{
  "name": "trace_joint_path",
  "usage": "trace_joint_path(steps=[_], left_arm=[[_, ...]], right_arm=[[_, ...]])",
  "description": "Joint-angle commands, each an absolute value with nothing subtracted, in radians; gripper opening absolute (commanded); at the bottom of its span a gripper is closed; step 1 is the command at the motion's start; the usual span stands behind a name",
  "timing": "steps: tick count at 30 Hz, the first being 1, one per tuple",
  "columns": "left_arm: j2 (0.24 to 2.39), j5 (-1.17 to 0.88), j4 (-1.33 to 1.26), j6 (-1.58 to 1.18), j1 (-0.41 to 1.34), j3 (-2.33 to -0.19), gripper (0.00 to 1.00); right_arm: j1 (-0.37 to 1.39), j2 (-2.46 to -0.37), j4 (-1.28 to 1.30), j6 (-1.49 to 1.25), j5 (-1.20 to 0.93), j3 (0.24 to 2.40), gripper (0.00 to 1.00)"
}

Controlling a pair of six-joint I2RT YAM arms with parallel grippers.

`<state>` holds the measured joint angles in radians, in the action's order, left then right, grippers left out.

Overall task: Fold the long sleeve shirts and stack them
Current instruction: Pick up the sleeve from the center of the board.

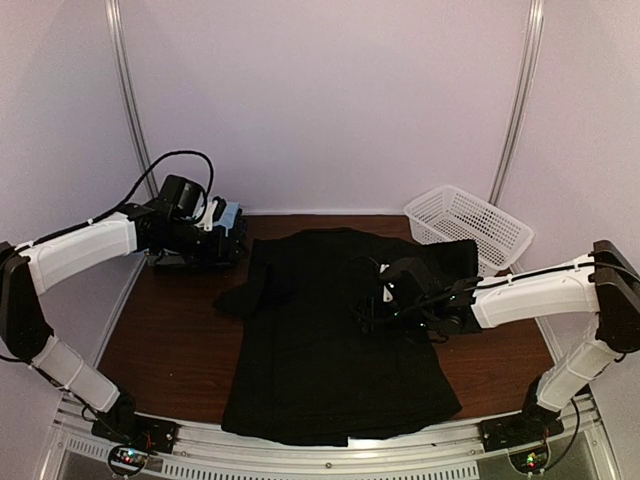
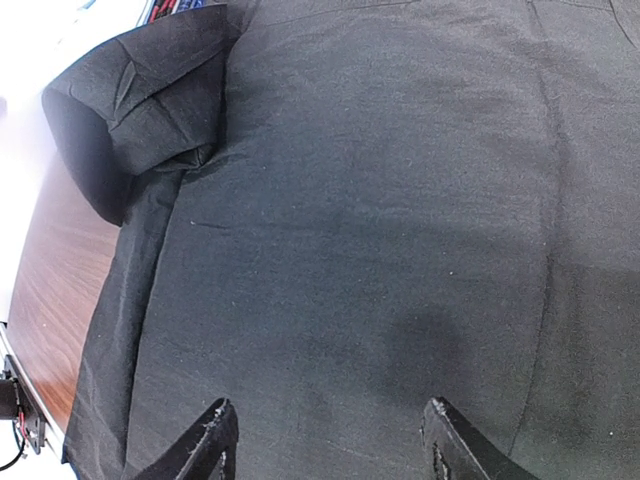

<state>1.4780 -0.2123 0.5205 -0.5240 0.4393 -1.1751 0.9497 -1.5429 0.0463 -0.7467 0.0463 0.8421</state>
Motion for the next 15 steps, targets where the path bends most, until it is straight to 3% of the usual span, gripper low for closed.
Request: trace_joint_path(steps=[1,15], left_arm=[[1.411,-0.180,0.493,-0.525,0.436,-1.032,0.79],[1.420,-0.203,0.310,-0.584,0.436,-0.832,0.79]], right_arm=[[0.959,-1.505,0.068,-0.733,0.083,0.838,0.64],[0.961,-1.414,0.051,-0.706,0.146,0.857,0.64]])
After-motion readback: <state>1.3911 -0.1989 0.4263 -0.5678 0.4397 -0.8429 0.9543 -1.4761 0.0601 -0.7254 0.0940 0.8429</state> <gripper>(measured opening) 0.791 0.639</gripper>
